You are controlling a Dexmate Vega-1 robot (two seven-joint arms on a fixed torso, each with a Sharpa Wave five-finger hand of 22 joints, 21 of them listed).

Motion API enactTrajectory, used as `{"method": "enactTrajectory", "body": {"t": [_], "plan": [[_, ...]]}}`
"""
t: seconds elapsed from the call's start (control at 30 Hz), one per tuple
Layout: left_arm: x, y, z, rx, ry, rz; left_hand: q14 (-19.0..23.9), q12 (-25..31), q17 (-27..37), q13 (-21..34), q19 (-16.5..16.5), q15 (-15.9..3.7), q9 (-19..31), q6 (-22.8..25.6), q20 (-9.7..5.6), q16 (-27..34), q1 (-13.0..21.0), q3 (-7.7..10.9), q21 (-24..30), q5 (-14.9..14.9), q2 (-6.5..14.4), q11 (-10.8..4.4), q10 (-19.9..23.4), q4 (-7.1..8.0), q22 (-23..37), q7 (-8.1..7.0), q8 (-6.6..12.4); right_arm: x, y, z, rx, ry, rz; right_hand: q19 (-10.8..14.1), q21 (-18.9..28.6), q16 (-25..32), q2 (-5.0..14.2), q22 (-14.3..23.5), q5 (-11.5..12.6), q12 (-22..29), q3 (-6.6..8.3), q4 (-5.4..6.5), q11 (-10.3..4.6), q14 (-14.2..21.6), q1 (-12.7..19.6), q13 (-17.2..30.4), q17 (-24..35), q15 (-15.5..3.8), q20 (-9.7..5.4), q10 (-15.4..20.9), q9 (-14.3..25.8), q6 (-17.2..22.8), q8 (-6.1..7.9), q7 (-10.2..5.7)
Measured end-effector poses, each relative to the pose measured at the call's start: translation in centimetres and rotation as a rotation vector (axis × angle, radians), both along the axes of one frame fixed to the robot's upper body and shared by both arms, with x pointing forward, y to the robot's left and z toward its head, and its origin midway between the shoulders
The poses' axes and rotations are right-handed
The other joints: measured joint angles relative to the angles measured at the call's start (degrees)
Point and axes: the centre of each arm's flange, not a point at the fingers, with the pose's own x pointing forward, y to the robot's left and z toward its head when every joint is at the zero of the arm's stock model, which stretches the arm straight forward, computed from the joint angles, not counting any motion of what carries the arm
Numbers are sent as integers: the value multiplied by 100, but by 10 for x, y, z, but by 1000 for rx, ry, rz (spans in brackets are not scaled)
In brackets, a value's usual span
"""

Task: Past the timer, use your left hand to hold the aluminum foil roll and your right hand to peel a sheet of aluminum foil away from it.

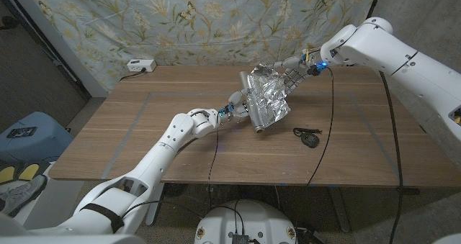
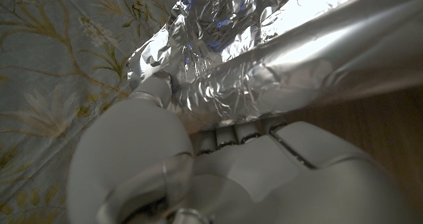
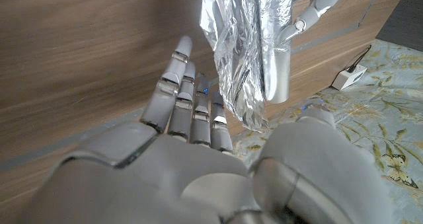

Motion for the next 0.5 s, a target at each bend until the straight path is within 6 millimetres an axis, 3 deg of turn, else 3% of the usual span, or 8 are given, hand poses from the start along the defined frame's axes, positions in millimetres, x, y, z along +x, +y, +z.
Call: {"method": "enactTrajectory", "body": {"t": [0.5], "plan": [[-2,-7,2,4,-1,0,2,0,28,-1,0,-2,-38,0,0,43,2,31,0,0,-2,0,-1,-30,0,1,-11,9,10,-7,3,30,41,-40,0,0,0,0,66,0,-55,-8,-26,-62,0,0,1,1,-40,-69,1,-178,0,-4]]}}
